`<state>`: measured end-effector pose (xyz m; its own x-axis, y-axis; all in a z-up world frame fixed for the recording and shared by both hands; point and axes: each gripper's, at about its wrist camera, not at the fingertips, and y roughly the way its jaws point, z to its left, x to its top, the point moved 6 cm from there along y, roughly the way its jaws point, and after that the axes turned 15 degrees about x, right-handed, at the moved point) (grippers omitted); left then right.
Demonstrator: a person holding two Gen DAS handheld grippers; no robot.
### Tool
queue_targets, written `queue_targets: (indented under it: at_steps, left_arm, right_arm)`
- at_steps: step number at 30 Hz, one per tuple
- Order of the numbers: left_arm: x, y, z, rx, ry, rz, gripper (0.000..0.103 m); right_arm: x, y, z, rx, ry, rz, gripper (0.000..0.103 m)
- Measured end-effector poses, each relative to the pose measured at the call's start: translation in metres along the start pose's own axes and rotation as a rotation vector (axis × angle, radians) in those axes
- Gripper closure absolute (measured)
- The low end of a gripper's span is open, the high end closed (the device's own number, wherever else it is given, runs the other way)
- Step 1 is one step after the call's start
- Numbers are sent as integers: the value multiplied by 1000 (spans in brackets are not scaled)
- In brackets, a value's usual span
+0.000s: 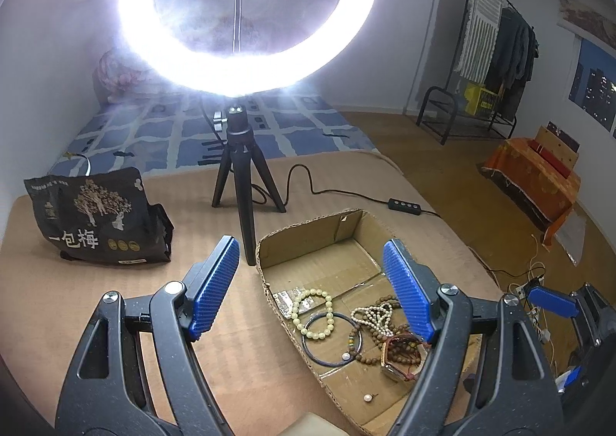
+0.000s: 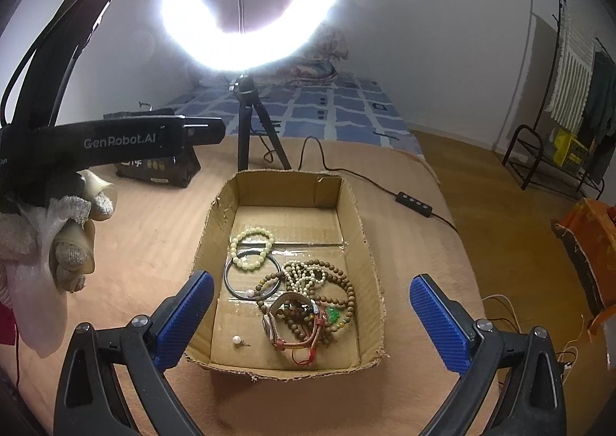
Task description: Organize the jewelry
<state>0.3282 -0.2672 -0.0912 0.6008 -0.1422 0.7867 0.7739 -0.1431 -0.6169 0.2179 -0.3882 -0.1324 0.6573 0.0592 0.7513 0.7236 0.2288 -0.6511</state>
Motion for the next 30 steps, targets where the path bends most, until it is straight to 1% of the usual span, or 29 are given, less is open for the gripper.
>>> queue_targets:
  at_steps: [4,10,14,18,22,27,30]
  left_arm:
    - [3,-19,1,0,3,-20,23]
    - [6,-58,3,3,18,-64,23]
    - [7,-86,10,-15,6,-84,23]
    - [5,-113,19,0,19,-119,23]
    - [-3,-136,29,-2,18,-128,23]
    - [-19,-160,45,-4,8,-132,23]
    - [-29,-171,55,0,-6,-130,18]
  right_arm:
    - [5,-15,4,-11,-5,-21,0]
    - [11,-43,17,-25,-23,-52,0]
    - [14,-64,27,-43,-40,-76,0]
    - [15,-81,38,-61,-52,-94,0]
    - [15,-98,49,-92,-69,-114,0]
    - [11,-115,55,-103,-59,-138,0]
    - [7,-120,57,-106,-42,-148,0]
